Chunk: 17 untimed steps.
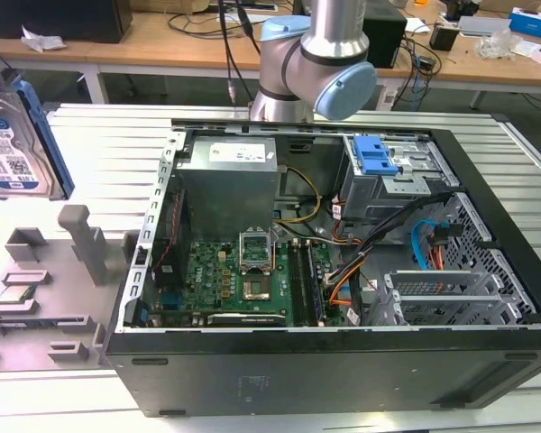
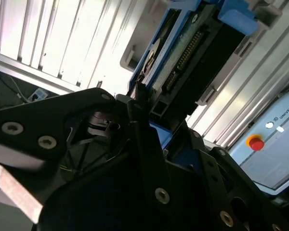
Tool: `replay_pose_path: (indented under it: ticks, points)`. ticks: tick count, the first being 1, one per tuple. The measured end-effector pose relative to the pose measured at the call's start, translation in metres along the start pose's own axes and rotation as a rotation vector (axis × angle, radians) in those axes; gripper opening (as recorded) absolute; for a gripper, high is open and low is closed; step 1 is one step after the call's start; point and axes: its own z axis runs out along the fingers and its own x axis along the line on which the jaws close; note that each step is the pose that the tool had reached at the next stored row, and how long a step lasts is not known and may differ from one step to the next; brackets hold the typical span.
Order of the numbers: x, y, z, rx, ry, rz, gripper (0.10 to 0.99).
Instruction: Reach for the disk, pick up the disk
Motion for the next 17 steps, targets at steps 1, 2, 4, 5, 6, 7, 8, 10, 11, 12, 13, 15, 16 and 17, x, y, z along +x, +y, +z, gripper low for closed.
replay_pose_path:
  ticks: [1,2,4,5,6,7,8,10,11,12,13,15,16,17]
  points:
    - [0.0001,-0.0001,-0.0036,0.0,0.0,0.0,0.369]
    - [0.0002,-0.0001,-0.0063,0.0,0.0,0.0,0.369]
    - [0.0003,-0.0003,-0.0117,0.0,0.0,0.0,0.369]
    - [0.0004,-0.0003,-0.0149,0.0,0.0,0.0,0.369]
    - [0.0005,-0.0003,-0.0159,0.0,0.0,0.0,0.369]
    - [0.0005,-0.0004,-0.0175,0.0,0.0,0.0,0.369]
    - [0.0006,-0.0004,-0.0195,0.0,0.0001,0.0,0.369]
    - [0.0007,-0.0004,-0.0232,0.0,0.0,0.0,0.369]
    - [0.0007,-0.0004,-0.0249,0.0,0.0,0.0,0.369]
    - [0.0008,-0.0005,-0.0276,0.0,0.0,0.0,0.369]
    - [0.0008,-0.0005,-0.0298,0.0,0.0,0.0,0.369]
    - [0.001,-0.0006,-0.0374,0.0,0.0,0.0,0.369]
    - [0.001,-0.0006,-0.042,0.0,0.0,0.0,0.369]
    - [0.0011,-0.0006,-0.0445,0.0,0.0,0.0,0.369]
